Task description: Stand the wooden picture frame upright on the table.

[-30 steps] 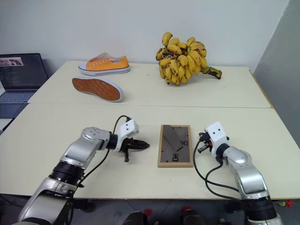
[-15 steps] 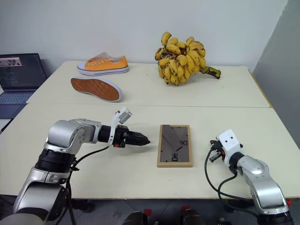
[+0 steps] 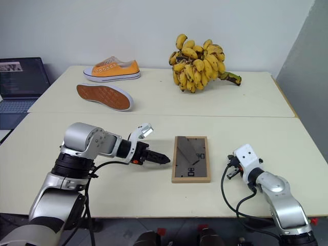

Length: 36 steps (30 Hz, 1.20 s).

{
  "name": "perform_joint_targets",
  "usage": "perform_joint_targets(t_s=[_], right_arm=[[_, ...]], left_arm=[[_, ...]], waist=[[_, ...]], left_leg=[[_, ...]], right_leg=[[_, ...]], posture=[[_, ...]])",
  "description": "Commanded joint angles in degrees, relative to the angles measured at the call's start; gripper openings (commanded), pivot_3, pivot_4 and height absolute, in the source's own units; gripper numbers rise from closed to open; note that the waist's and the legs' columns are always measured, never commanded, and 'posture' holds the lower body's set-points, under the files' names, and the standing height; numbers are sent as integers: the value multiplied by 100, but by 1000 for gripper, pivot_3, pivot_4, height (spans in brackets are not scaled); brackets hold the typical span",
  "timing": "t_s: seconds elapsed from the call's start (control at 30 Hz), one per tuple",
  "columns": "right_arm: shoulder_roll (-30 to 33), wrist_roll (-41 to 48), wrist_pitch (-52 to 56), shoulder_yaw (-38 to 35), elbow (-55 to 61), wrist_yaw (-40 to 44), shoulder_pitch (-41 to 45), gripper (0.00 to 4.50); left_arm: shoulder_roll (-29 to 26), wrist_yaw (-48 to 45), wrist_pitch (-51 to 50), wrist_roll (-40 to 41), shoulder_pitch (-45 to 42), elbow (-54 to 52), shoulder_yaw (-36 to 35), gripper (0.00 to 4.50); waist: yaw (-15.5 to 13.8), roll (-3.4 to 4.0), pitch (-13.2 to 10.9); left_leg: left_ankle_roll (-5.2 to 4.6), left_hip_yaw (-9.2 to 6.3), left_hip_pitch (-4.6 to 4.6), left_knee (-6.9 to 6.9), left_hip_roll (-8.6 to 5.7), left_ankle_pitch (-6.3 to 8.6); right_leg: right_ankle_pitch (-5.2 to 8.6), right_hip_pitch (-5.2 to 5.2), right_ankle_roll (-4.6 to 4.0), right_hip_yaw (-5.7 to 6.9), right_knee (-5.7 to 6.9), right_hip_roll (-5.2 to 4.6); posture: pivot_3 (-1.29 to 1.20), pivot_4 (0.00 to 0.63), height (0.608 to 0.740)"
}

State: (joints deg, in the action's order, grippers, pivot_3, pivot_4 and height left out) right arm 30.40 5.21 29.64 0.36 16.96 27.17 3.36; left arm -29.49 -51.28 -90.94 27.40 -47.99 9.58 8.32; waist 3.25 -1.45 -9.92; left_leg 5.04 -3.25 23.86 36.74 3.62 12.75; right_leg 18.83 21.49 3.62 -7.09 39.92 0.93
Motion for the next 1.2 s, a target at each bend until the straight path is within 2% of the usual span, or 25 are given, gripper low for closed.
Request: perform_joint_targets(t_s=[0.03,0.17,0.3,0.4,0.6,0.87,1.2], right_arm=[[-60,-192,-131,100,-65,-147,108,0],[-149,-281,-131,169,-129,-230,149,0],[-279,-354,-76,287,-139,-337,195,0],[-330,-395,-34,322,-142,-373,212,0],[-380,-412,119,403,-49,-320,223,0],[-821,-274,565,629,233,-367,581,0],[-1354,-287,1013,645,285,-711,948,0]], left_arm=[[105,250,-156,413,-26,84,-205,3403],[47,561,-156,945,72,83,-176,3403],[314,1574,-156,1555,90,533,-696,3403],[270,2249,-156,2295,189,690,-748,3403],[160,3406,-156,3205,248,767,-988,3403],[236,4462,-156,3971,295,824,-1177,3403],[302,5211,-156,4685,399,859,-1291,3403]], waist=[[0,0,-1],[6,0,-1],[2,-2,-2],[7,-2,-2],[8,-2,-2],[25,-2,-2],[0,-3,-2]], left_leg=[[0,0,0,-2,0,0],[0,0,-1,-2,0,0],[0,0,-2,0,0,0],[0,-1,-3,1,1,0],[1,-2,-6,1,1,0],[2,-4,-8,0,1,-1],[4,-5,-4,-4,-2,0]], right_leg=[[-5,1,-8,0,0,0],[-4,1,-8,-2,1,0],[-5,-1,-7,-1,2,-1],[-4,0,-6,-2,3,-1],[-5,-3,-7,-2,4,-2],[-5,-2,-7,-1,5,0],[-6,0,-8,2,2,-4]], posture=[[0,150,740],[0,150,740],[0,150,740],[0,150,740],[0,150,740],[0,150,740],[0,150,740]])
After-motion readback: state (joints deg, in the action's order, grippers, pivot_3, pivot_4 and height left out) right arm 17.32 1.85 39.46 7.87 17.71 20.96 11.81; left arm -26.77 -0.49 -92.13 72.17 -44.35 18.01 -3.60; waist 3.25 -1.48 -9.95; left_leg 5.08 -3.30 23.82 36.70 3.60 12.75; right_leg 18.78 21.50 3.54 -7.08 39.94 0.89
